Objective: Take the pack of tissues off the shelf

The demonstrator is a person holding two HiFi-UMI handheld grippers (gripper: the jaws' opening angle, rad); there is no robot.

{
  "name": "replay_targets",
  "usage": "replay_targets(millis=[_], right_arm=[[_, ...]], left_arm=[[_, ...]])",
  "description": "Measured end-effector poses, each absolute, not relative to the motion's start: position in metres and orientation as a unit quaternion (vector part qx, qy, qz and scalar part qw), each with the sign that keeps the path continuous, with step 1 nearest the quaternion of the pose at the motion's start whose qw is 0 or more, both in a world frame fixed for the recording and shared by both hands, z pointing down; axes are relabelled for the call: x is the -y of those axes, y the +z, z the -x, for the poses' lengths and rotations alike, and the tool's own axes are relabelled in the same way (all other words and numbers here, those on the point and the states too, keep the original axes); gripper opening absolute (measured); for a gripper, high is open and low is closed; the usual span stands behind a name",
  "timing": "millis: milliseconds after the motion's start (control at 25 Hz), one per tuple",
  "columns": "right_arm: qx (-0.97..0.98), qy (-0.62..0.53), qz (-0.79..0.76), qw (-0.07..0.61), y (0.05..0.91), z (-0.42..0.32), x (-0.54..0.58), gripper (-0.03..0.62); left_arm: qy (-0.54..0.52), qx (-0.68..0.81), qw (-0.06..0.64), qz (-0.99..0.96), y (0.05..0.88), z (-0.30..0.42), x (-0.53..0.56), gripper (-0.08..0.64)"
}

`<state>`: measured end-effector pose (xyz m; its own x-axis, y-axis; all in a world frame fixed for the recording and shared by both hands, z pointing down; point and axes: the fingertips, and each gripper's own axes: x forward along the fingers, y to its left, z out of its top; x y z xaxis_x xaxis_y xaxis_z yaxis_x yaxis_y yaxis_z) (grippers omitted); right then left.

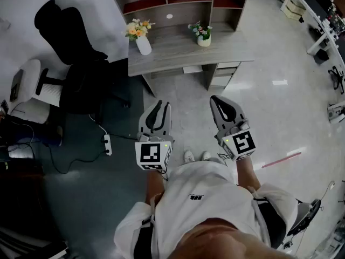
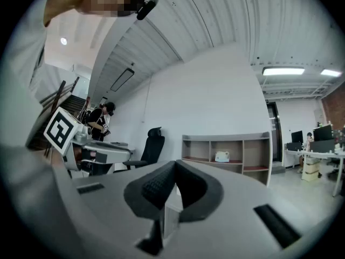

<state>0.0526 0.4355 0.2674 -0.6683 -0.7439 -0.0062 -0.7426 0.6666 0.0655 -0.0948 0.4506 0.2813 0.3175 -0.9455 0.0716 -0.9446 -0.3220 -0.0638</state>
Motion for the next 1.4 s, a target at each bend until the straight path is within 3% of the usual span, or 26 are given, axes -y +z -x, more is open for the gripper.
replay_targets(millis=[840, 1400], right_arm=[[0.900, -0.023, -0.434, 0.015, 0.282, -0.035, -0.431, 0.026], [0.904, -0.010, -0.428, 0.012, 0.294, -0.037, -0.368, 0.026]], left_arm=[[-0.047, -0.554, 0.006, 0.831, 0.292, 0.103, -0.440, 0.097], [-0.060, -0.558, 0.003, 0.827, 0.301, 0.100, -0.380, 0.086]])
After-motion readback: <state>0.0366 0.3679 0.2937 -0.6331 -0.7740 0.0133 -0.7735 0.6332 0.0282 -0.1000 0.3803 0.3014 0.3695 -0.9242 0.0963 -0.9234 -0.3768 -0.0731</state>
